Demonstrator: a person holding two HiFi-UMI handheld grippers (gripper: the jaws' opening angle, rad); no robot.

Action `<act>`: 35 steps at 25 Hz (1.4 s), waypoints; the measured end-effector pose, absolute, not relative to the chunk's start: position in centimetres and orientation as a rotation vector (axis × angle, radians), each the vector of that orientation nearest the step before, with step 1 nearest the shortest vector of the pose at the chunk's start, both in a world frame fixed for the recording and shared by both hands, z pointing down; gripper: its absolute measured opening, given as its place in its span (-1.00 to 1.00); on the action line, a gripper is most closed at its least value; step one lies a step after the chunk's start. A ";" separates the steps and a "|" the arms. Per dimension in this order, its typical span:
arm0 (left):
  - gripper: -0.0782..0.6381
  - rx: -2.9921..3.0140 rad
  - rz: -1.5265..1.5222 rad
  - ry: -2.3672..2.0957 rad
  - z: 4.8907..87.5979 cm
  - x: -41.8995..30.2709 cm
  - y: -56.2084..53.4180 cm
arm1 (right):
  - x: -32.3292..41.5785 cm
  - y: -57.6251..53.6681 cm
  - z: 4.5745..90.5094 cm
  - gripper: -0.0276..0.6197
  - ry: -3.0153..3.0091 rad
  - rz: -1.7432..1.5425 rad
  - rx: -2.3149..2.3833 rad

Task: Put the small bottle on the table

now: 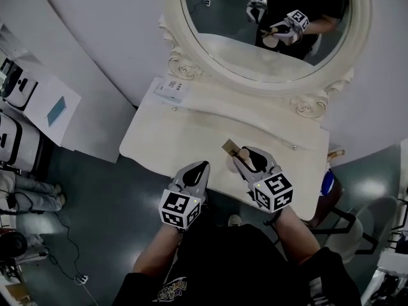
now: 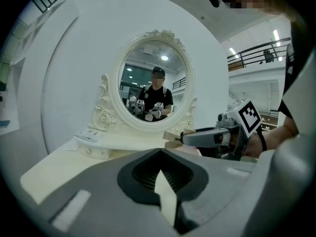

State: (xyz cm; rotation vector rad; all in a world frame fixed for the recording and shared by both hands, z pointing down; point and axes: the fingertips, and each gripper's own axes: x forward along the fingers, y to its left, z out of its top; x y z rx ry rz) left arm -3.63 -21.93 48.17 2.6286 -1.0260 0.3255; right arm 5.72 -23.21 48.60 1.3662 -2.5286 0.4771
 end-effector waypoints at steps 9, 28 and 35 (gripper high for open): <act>-0.78 2.630 0.342 -0.951 49.2 -4.9 -25.5 | 4.5 -26.7 49.5 -0.39 -2.475 0.507 1.422; -0.78 2.671 0.394 -0.832 51.0 -5.5 -34.9 | 3.4 -36.9 51.7 -0.39 -2.414 0.538 1.518; -0.78 2.678 0.379 -0.803 51.4 -5.8 -38.1 | 3.1 -40.4 52.7 -0.39 -2.376 0.548 1.546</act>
